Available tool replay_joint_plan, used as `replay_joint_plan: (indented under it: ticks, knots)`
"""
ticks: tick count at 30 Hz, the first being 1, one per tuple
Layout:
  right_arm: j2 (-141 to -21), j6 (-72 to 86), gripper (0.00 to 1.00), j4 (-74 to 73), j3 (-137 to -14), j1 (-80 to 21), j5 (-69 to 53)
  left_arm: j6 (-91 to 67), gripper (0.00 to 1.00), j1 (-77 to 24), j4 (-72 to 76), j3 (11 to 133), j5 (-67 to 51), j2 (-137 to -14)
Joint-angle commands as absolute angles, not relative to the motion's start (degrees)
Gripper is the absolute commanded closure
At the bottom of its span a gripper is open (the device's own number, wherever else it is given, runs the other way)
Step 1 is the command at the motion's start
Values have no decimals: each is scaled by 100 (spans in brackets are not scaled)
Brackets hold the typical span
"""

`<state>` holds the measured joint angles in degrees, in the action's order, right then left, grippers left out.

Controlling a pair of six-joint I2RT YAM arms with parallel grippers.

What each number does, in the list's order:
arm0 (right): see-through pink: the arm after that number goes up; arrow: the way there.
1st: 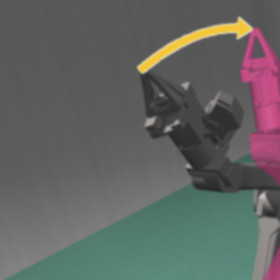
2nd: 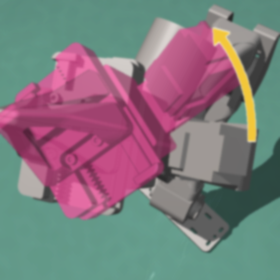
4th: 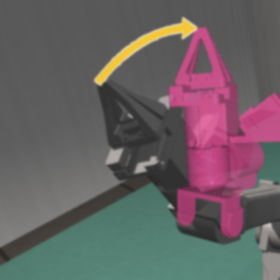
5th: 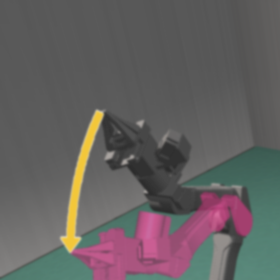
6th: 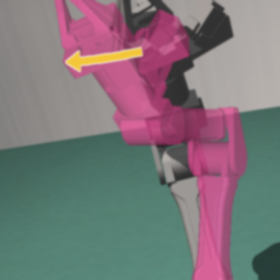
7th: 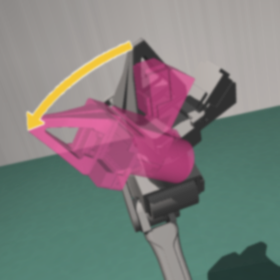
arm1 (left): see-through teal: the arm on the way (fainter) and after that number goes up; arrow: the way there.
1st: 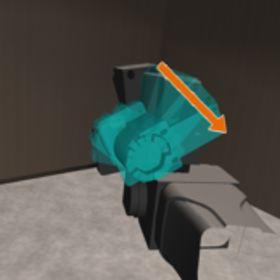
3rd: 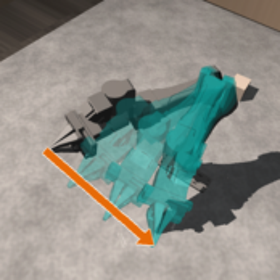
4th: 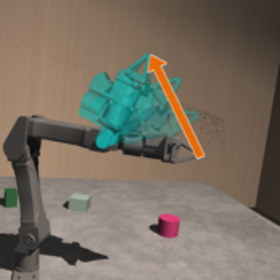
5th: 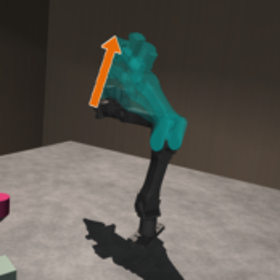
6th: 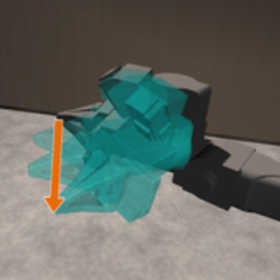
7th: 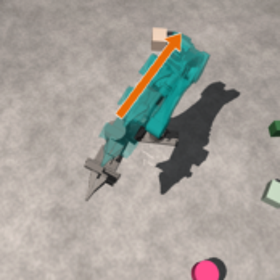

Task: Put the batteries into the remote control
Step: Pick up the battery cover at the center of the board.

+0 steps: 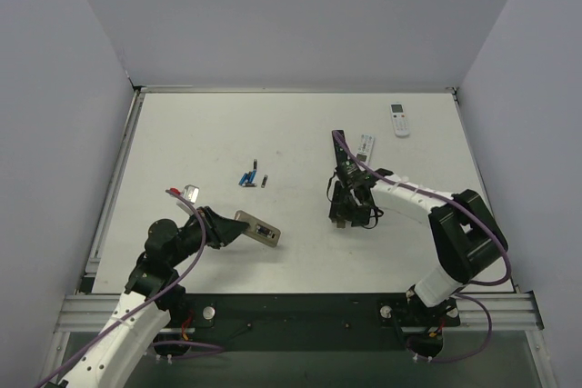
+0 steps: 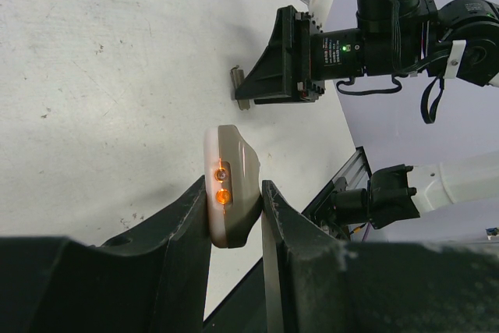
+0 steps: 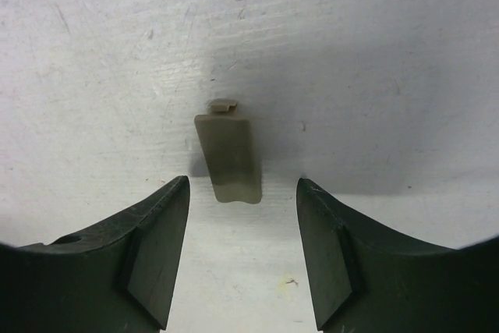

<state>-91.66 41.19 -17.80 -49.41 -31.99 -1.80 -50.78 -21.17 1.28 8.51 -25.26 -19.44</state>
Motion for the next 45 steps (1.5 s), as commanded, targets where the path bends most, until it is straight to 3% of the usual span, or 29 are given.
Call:
replay_joint_plan:
  ticks: [1,14,20,28,37,45]
  knots:
    - [-9176,4368,48,-1662,-4720,-3392,-422,-5071,100,-2118,369,1134,-2514,-1907]
    - [-9993,4526,46,-1240,-5624,-4008,-184,-5098,100,-2118,369,1169,-2540,-1942]
    - [-10415,4202,41,-844,-6221,-3999,-359,-5106,100,-2118,352,1178,-2540,-1916]
    - [-9565,2044,25,-193,-5959,-3946,-1503,-5063,100,-2109,115,1239,-2487,-1706]
    - [-8745,459,25,-992,-5537,-3200,-1434,-5045,100,-2109,167,1248,-2531,-1731]
    - [-9227,-1114,30,-1669,-5660,-3173,-1125,-5106,100,-2109,246,1195,-2584,-1767]
